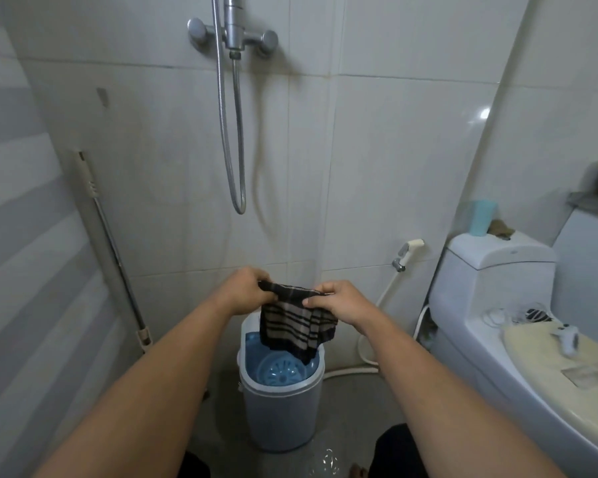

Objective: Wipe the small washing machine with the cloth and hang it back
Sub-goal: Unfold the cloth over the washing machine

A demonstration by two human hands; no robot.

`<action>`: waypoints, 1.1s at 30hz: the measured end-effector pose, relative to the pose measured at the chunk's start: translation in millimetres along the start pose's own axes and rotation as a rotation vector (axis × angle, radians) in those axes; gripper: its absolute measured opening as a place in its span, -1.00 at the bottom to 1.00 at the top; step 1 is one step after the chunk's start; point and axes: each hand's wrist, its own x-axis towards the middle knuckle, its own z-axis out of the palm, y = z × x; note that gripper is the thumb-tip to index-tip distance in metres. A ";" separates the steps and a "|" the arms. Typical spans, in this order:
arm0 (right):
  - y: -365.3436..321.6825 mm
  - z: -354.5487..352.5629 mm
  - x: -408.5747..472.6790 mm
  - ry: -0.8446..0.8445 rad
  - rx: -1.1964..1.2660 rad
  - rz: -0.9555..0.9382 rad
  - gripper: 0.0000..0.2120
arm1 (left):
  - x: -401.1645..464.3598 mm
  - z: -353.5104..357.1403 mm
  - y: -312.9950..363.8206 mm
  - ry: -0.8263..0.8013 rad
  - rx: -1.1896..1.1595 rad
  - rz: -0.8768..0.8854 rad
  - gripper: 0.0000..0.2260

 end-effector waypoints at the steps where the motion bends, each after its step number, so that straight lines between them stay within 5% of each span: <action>1: -0.2 -0.4 -0.1 -0.033 0.085 0.021 -0.73 | -1.5 -0.6 -0.4 -0.008 -0.069 -0.004 -0.93; 6: -1.5 -2.2 -1.5 -0.122 0.500 0.082 -0.65 | -13.6 10.6 0.1 -0.151 -0.697 -0.122 -0.60; 10: -1.4 -5.2 -0.1 -0.047 0.561 0.073 -0.69 | -19.4 33.3 -1.1 -0.320 -0.830 -0.209 -0.51; 19: 16.8 -6.5 8.1 0.064 0.424 0.042 -0.65 | -9.7 49.5 -3.4 -0.253 -1.000 -0.303 -0.77; 24: 14.0 -1.7 4.9 0.076 0.218 -0.082 -0.67 | -4.8 49.3 2.9 -0.197 -0.955 -0.496 -0.87; 30: 13.4 17.5 1.4 0.053 -0.087 -0.268 -0.63 | -0.3 43.2 12.5 -0.083 -1.430 -0.611 -0.57; 33: 16.9 20.2 0.3 0.014 -0.143 -0.290 -0.68 | 2.0 42.5 9.9 -0.082 -1.317 -0.549 -0.69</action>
